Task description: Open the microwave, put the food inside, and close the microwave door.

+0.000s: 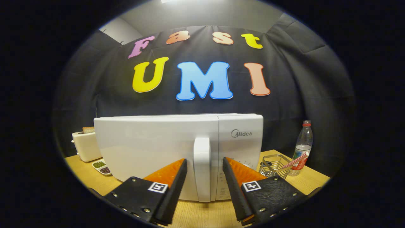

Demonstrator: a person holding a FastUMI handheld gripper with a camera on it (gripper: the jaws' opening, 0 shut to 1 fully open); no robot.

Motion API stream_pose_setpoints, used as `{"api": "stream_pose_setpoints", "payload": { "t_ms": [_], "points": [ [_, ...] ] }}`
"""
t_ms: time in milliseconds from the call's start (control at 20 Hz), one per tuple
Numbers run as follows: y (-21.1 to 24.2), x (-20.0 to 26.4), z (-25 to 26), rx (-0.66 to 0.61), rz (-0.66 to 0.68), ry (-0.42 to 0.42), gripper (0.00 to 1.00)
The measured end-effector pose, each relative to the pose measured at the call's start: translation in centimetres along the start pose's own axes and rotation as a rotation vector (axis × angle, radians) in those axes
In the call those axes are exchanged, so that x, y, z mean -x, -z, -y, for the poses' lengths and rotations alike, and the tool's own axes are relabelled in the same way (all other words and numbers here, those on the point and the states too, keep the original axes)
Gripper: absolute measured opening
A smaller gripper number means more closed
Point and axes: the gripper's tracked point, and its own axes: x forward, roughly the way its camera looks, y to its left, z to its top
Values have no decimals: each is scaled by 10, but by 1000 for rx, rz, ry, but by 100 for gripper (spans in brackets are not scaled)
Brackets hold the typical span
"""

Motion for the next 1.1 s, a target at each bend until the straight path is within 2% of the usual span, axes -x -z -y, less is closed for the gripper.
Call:
{"api": "stream_pose_setpoints", "payload": {
  "t_ms": [50,100,200,250,400,450,550,700,850,1100],
  "points": [
    [2,-5,2,5,1,4,54],
    [2,-5,0,3,-6,4,43],
    [10,-2,-4,-1,-12,14,41],
    [8,-7,-2,1,-14,18,25],
    [5,-4,-2,-54,-34,15,19],
    [6,-6,-3,-52,-40,18,13],
    [8,-2,-4,-40,-37,18,13],
    [8,6,-5,-100,-55,6,13],
    [9,43,-16,-30,-10,-7,13],
    [9,97,-39,-49,-21,-91,13]
  ]
}}
